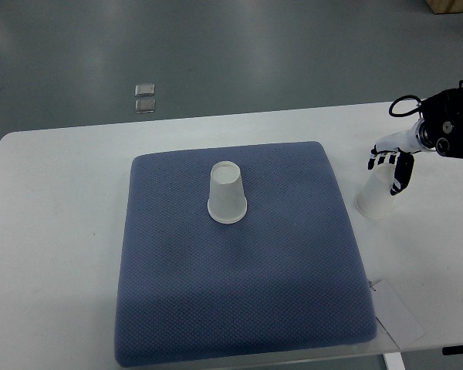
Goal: Stack paper cups
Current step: 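Lower the right hand and close its fingers around the loose cup, then lift the held cup and carry it above the cup on the pad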
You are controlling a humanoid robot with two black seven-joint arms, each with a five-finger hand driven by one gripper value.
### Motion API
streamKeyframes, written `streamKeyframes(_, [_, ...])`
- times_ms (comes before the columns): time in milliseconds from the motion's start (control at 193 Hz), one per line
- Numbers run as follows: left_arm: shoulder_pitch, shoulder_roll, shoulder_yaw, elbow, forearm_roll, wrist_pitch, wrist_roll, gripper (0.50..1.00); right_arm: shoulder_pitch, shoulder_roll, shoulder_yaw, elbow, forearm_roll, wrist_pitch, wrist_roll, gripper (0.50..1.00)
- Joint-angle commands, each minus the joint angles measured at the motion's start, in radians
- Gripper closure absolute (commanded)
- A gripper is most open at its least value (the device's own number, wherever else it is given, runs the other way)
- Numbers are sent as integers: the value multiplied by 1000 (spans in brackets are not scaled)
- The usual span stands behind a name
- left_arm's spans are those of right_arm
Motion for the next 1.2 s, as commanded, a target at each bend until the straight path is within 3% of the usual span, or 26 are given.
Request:
streamKeyframes(0, [-1,0,0,0,0,0,0,500,-5,-2,0,-1,0,-1,0,707])
streamKeyframes(347, [1,0,0,0,0,0,0,500,-10,-2,0,-2,0,-1,0,832])
streamKeyframes(560, [1,0,0,0,0,0,0,500,7,-17,3,1,4,11,0,838])
streamKeyframes(674, [1,0,0,0,0,0,0,500,84,-34,0,19,9,31,2,838])
streamKeyframes(954, [1,0,0,0,0,0,0,500,337,-133,1,116,15,189,2,836])
streamKeyframes(1006, [1,0,0,0,0,0,0,500,337,-133,1,116,15,189,2,836])
streamKeyframes(1011, [1,0,0,0,0,0,0,500,390,-149,1,134,17,213,2,836])
streamKeyframes(1053, [1,0,0,0,0,0,0,500,427,-159,5,145,17,227,2,836])
streamKeyframes(1193, [1,0,0,0,0,0,0,500,475,-190,24,151,17,276,2,834])
